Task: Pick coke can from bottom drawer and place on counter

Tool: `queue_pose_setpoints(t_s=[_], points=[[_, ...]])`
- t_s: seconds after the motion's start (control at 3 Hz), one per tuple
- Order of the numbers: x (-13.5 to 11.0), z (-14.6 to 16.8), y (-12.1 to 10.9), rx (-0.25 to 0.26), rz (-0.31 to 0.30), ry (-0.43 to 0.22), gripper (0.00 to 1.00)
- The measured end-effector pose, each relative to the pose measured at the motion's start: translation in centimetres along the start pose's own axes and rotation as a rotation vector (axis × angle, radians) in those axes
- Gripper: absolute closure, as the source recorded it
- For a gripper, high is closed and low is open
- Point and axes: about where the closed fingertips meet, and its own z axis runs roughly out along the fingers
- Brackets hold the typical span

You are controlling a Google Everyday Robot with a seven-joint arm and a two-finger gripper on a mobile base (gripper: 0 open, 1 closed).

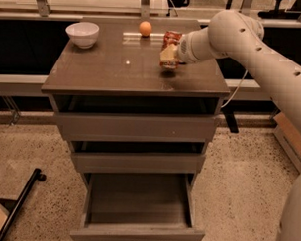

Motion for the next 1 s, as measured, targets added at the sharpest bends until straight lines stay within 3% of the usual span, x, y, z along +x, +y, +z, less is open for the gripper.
queue_pose_setpoints(t_s=[0.67,1.0], points=[[0.28,0.48,0.31,-0.005,-0.002,0.008,0.15],[0.41,0.71,0.45,-0.008,-0.002,0.011,0.00]])
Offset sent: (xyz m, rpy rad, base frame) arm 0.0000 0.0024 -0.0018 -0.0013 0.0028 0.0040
